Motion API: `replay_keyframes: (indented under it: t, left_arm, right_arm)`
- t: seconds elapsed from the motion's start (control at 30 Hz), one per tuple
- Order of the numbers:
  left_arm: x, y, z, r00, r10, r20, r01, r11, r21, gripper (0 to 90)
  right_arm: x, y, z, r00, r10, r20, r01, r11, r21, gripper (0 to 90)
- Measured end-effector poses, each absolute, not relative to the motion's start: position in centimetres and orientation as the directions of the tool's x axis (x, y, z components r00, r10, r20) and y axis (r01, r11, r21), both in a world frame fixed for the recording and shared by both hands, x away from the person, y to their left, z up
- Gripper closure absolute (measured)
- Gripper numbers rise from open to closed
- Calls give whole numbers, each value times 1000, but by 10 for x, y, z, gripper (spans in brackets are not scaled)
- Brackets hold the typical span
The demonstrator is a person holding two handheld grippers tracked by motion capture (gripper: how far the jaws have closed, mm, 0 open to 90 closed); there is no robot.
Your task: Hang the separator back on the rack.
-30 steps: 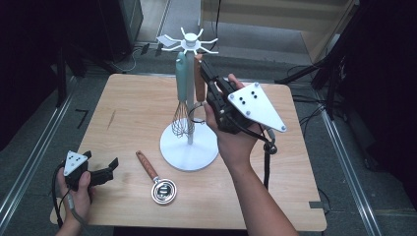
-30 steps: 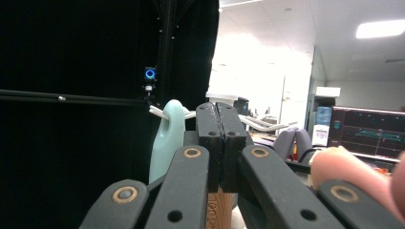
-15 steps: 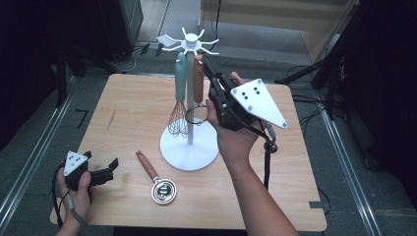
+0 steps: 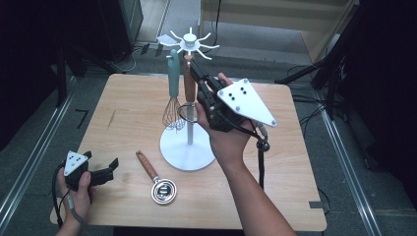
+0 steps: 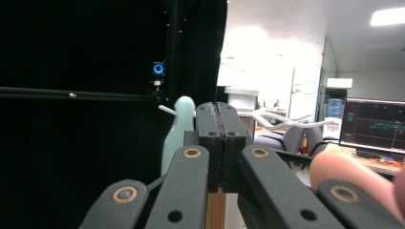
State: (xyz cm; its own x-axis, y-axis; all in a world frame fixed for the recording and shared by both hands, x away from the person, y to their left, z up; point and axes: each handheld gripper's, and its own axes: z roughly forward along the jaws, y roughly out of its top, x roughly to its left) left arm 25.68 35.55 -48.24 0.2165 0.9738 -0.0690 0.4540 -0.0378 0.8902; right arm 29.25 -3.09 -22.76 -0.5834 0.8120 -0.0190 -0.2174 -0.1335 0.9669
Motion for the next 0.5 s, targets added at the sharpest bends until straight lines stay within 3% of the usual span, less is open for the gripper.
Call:
replay_keyframes:
  t: [0.5]
  left_arm:
    - [257,356,-482,216,974,-70,457,-38,889,0]
  right_arm:
    - [296,-16,-227,-598,801,-33,-209,-116,971,900]
